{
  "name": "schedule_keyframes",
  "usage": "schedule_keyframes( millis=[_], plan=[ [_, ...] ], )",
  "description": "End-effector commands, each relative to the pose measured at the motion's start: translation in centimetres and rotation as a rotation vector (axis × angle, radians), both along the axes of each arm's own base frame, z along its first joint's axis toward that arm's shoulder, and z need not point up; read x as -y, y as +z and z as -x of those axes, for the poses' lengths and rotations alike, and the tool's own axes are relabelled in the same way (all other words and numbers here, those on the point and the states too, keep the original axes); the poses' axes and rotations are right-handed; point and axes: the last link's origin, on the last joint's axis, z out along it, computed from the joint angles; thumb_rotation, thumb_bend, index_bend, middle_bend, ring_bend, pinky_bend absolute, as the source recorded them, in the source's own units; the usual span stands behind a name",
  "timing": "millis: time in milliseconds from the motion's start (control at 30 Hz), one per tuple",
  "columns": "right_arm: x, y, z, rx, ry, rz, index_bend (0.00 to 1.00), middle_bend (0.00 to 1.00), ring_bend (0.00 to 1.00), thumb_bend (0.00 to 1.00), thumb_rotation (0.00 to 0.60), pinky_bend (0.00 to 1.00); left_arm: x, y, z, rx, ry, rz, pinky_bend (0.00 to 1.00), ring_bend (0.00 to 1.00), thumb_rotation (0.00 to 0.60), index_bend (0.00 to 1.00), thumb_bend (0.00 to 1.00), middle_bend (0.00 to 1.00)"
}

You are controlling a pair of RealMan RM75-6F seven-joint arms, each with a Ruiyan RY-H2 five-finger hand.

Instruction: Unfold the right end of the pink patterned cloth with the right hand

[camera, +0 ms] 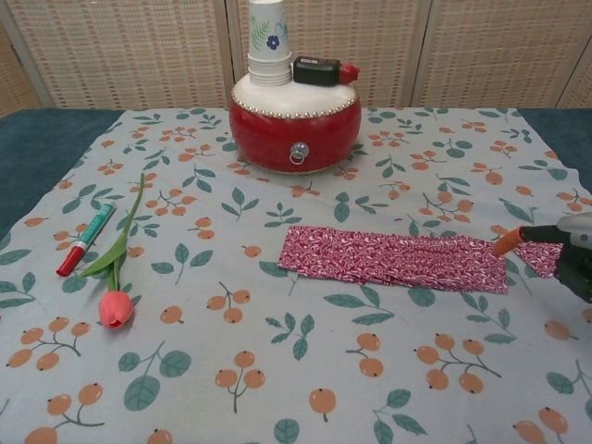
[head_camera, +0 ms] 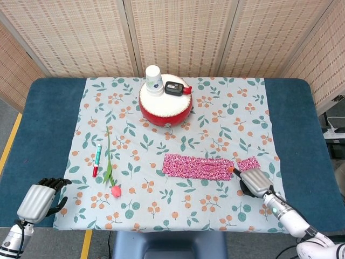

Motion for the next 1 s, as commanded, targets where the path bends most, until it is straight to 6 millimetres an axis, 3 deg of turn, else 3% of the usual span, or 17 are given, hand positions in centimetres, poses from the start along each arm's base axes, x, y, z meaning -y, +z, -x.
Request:
schedule_keyframes(
  millis=[33,667,1000],
  plan=[
    [0.5,-0.7,0.0,-0.018,-0.014,-0.019,0.16,0.83,0.78,0.85,0.6,0.66,0.0,0.0,0.0,-0.001,0.001,0.0,0.41,0.36,0.6,0.33,0.37,0.38],
    [-0.1,-0.5,1.2,-0.135,-0.039,-0.058,0.24,0.83,0.78,0.85,0.6,0.66,0.0,0.0,-0.1,-0.002,-0.001,0.004,0.41,0.36,0.6,0.33,0.37,0.38],
    [-1.5,1.0,2.1,-0.213,-0.037,-0.096,0.39,0.83,0.78,0.86,0.6,0.66,0.1,-0.1,0.0,-0.004,0.001,0.008,0.41,0.36,0.6,0.33,0.37,0.39]
  ],
)
